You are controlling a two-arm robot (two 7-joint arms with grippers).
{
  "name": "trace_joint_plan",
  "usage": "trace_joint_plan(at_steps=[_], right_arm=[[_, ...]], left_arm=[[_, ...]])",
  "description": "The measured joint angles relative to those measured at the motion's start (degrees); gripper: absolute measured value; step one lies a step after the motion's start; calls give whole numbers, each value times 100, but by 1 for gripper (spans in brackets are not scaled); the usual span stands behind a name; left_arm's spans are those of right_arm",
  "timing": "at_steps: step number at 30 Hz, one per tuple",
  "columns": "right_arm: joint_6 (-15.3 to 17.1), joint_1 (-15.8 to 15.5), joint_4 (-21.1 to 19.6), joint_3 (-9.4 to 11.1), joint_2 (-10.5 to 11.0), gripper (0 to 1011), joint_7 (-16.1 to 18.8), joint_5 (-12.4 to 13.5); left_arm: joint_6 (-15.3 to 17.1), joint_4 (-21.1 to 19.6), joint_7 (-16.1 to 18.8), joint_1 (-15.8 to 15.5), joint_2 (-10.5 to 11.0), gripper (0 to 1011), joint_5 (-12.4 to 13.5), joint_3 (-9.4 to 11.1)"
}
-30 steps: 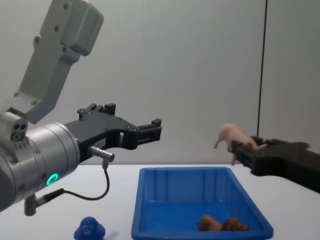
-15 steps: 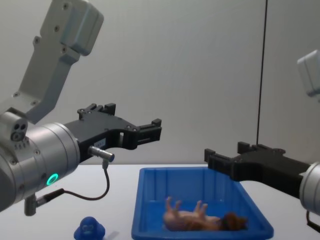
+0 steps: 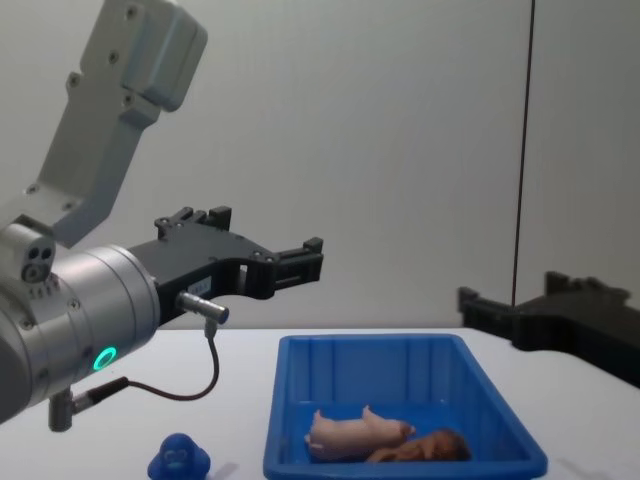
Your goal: Pick up the two dolls from the table and place them into the box.
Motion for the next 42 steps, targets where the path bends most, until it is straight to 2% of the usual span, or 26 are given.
trace_joint_plan(at_steps=[9,20,31,42], right_arm=[[-72,-283,-293,118,159,1001,-464,68],[-111,-429,-446,183,241,1001,-704,114],[-128,-504,-521,214,282,1001,-824,137],[-136,-534,-553,226,299,1001,-873,145]], left_arm=[[0,0,0,0,0,1001,0,0],[59,-36,9,34,26,1001,-25,-19],[427,-229,133,179,180,1001,-193,-114],[881,-329,202,354,388,1001,-500,-260]])
